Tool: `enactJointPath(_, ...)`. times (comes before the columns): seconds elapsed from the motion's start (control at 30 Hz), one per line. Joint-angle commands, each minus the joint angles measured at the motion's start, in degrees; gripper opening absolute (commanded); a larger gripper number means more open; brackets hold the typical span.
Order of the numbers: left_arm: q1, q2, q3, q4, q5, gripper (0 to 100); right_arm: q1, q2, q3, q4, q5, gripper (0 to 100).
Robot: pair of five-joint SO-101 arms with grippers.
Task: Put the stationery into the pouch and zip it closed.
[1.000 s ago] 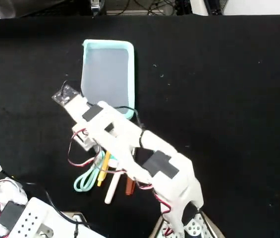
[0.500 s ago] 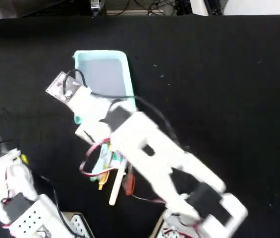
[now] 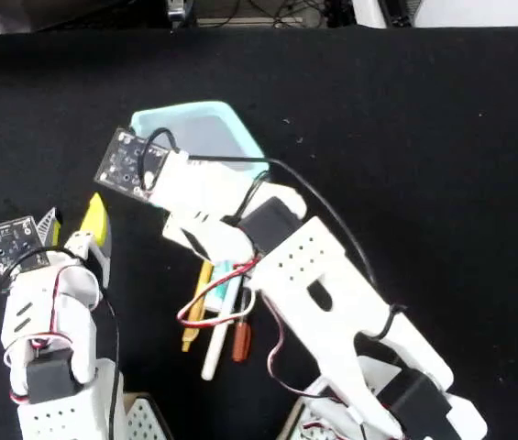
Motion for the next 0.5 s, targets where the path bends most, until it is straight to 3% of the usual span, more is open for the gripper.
enactJointPath(0.0, 1.4, -0.1, -8.4, 6.2, 3.3, 28, -0.8, -2.4, -0.4, -1.1, 0.4, 1.2)
enactJointPath(0.23, 16.6, 1.3, -10.0, 7.2, 4.3, 28, -0.7, -2.6, -0.3, -1.4, 0.4, 1.2)
enactJointPath(0.47, 15.1, 10.5, -9.8, 3.4, 4.1, 28, -1.0, -2.6, -0.3, -1.4, 0.3, 1.2)
